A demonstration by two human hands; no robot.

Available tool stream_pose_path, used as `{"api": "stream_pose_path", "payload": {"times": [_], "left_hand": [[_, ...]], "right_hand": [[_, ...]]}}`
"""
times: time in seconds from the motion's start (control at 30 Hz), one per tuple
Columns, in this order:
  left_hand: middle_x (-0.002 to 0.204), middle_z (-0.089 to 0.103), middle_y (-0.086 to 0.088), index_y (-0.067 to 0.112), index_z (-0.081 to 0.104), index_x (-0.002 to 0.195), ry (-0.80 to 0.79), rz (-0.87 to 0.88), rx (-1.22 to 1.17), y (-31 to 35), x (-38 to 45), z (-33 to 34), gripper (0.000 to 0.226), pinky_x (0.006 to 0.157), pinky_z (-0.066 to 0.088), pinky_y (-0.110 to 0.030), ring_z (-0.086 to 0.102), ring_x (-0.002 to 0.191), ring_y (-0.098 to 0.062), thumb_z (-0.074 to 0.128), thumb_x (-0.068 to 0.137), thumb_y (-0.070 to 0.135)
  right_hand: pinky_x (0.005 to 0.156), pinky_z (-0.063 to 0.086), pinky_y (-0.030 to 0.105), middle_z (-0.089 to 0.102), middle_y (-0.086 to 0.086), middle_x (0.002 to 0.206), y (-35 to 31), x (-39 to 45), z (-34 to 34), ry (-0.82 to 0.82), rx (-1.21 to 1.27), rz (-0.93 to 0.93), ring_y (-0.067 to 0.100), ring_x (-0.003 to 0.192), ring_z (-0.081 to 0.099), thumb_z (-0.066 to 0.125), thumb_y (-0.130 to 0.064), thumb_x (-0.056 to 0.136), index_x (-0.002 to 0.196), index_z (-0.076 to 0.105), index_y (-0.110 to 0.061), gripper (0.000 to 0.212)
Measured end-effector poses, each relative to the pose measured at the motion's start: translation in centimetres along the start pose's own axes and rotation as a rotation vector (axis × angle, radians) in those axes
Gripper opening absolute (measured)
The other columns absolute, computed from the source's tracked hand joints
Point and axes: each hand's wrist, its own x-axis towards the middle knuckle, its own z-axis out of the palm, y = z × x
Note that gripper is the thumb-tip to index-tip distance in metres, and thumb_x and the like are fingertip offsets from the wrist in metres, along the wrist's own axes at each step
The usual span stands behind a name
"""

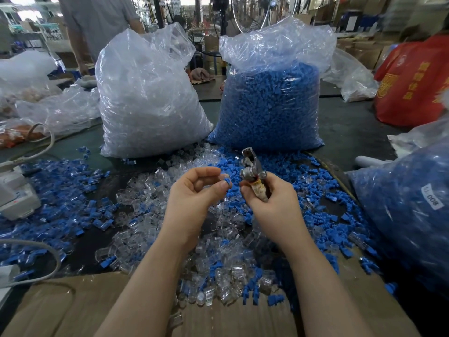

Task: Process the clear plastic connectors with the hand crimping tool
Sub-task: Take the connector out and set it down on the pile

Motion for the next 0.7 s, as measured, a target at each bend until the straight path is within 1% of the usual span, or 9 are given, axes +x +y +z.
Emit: {"api": "stream_pose_path", "payload": {"times": [0.1,0.2,0.3,0.37,0.43,0.53,0.7], "left_hand": [[0.089,0.076,-0.001,0.01,0.066,0.102,0.001,0.034,-0.025,0.02,0.12,-0.09,0.024,0.076,0.058,-0.022,0.071,0.085,-0.012,0.072,0.081,-0.001],[0.088,0.075,0.0,0.011,0.067,0.099,0.002,0.075,-0.037,0.11,0.22,-0.24,0.023,0.076,0.057,-0.022,0.07,0.084,-0.012,0.071,0.081,-0.003],[0.089,0.076,-0.001,0.012,0.067,0.098,-0.008,0.116,-0.04,0.25,0.16,-0.33,0.025,0.077,0.057,-0.022,0.07,0.085,-0.012,0.074,0.075,0.005],[0.09,0.076,-0.002,0.012,0.068,0.097,-0.013,0.131,-0.035,0.29,0.07,-0.31,0.028,0.078,0.057,-0.023,0.071,0.086,-0.013,0.074,0.07,0.011],[0.092,0.076,-0.003,0.012,0.068,0.097,-0.014,0.138,-0.031,0.34,0.04,-0.28,0.029,0.077,0.057,-0.022,0.071,0.087,-0.013,0.074,0.068,0.012],[0.09,0.077,-0.003,0.012,0.069,0.095,-0.012,0.151,-0.017,0.47,0.04,-0.26,0.027,0.074,0.056,-0.02,0.072,0.086,-0.013,0.075,0.069,0.009],[0.091,0.077,-0.005,0.01,0.07,0.097,0.0,0.155,0.036,0.58,0.1,-0.25,0.024,0.074,0.056,-0.02,0.074,0.088,-0.015,0.072,0.079,-0.007]], "right_hand": [[0.07,0.055,0.048,0.067,-0.007,0.076,0.19,0.04,-0.21,-0.071,-0.099,-0.009,0.018,0.073,0.063,0.068,-0.028,0.086,0.09,0.065,-0.031,0.006],[0.069,0.053,0.046,0.065,-0.009,0.074,0.31,-0.01,-0.24,-0.145,-0.227,-0.018,0.016,0.071,0.06,0.067,-0.03,0.085,0.094,0.064,-0.028,0.01],[0.07,0.052,0.043,0.065,-0.01,0.076,0.26,-0.04,-0.16,-0.153,-0.299,-0.022,0.013,0.073,0.06,0.065,-0.032,0.083,0.095,0.063,-0.026,0.013],[0.07,0.052,0.044,0.065,-0.01,0.078,0.17,-0.07,-0.11,-0.155,-0.299,-0.019,0.013,0.074,0.06,0.064,-0.034,0.083,0.096,0.063,-0.026,0.015],[0.071,0.053,0.044,0.066,-0.01,0.079,0.12,-0.11,-0.09,-0.162,-0.297,-0.013,0.013,0.074,0.06,0.064,-0.034,0.083,0.098,0.063,-0.026,0.016],[0.072,0.053,0.044,0.066,-0.01,0.08,0.16,-0.13,-0.11,-0.167,-0.304,-0.011,0.013,0.075,0.061,0.065,-0.032,0.085,0.099,0.063,-0.026,0.015],[0.07,0.052,0.043,0.066,-0.009,0.08,0.06,-0.21,-0.04,-0.169,-0.339,-0.037,0.015,0.074,0.06,0.063,-0.033,0.087,0.099,0.063,-0.026,0.014]]}}
